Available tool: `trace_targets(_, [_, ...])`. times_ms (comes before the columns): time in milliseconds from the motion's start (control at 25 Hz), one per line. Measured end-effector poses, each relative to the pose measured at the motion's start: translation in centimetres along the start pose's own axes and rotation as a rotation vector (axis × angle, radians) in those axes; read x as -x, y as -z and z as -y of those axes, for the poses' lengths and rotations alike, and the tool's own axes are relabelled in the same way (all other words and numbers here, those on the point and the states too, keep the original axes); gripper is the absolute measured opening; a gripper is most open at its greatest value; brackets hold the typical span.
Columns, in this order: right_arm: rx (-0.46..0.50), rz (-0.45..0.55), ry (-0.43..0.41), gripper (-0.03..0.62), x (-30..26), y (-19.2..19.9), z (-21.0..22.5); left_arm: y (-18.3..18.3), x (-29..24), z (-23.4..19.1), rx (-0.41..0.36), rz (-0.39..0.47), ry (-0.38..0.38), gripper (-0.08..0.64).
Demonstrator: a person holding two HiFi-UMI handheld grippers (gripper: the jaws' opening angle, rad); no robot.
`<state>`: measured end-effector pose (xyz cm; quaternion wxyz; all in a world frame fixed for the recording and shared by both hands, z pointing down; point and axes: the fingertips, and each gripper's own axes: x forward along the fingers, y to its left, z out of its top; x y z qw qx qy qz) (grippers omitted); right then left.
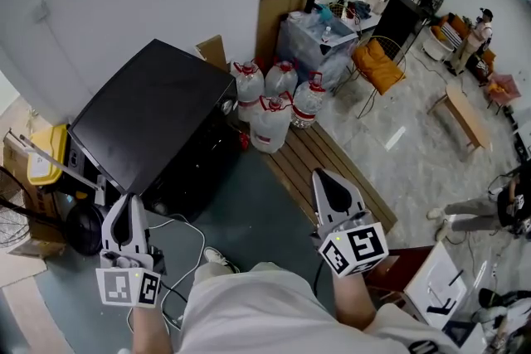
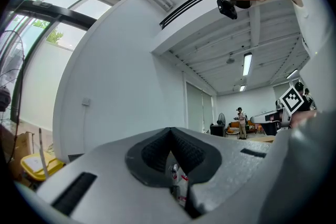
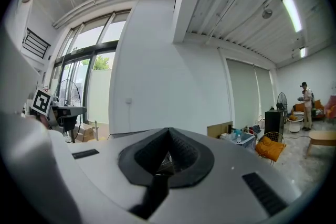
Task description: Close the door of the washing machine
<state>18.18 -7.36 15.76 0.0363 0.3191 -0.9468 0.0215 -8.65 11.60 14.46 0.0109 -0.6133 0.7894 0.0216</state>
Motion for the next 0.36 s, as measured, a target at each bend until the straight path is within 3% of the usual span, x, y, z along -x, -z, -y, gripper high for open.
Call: trace_targets(360, [0.0,-0.007,-0.028,-0.002,2.6,1.0,0.0,0.7,2.5,2.4,0.007,-0.005,-0.014,0.005])
